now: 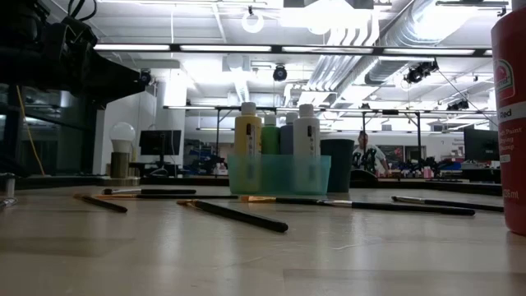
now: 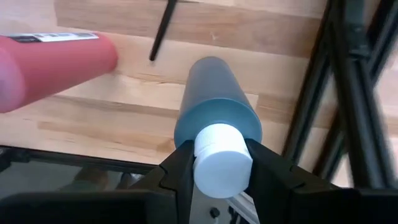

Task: Pick & Place Paint Supplies
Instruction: Put the dark blue paint bottle into the green bin

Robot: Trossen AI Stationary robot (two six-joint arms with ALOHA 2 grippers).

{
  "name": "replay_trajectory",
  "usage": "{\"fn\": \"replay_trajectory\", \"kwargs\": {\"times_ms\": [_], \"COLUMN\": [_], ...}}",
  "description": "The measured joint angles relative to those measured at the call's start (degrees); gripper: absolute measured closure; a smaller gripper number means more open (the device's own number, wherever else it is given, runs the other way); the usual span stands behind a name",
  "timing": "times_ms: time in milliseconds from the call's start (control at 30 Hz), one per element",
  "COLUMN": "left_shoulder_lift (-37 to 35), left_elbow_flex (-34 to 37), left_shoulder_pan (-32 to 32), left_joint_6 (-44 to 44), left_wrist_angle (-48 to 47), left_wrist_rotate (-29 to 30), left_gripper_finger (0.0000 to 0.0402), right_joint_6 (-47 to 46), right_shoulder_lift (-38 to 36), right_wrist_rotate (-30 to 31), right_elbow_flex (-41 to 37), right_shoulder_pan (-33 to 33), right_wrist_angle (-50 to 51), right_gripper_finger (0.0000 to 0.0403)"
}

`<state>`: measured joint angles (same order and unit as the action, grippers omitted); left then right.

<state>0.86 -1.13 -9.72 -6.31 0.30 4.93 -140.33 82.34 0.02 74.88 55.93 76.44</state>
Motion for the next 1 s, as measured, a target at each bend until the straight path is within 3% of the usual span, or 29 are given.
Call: {"fn": "replay_trajectory", "kwargs": {"times_ms": [267, 433, 767, 1000], "left_shoulder_lift": [0.02, 0.0, 0.0, 0.02], "left_elbow_flex": [0.0, 0.0, 0.0, 0.0], "left_shoulder_pan": [-0.01, 0.0, 0.0, 0.0], "left_joint_6": [0.0, 0.0, 0.0, 0.0], "left_wrist_angle": [0.0, 0.0, 0.0, 0.0], "left_wrist_rotate": [0.0, 0.0, 0.0, 0.0], "left_gripper_finger": [0.019, 0.019, 0.019, 0.019], "right_joint_6": [5.92, 16.06, 44.37, 73.15], "right_shoulder_lift": [-5.98, -10.24, -14.61, -11.36], "right_wrist_rotate": [4.43, 8.89, 13.32, 13.25], "right_elbow_flex": [2.28, 4.31, 8.49, 13.99], "right_shoulder_pan": [-5.3, -14.32, -37.64, -54.45], "right_wrist_angle": [9.78, 13.48, 13.5, 7.24], "right_gripper_finger": [0.0288, 0.0288, 0.0288, 0.0288]}}
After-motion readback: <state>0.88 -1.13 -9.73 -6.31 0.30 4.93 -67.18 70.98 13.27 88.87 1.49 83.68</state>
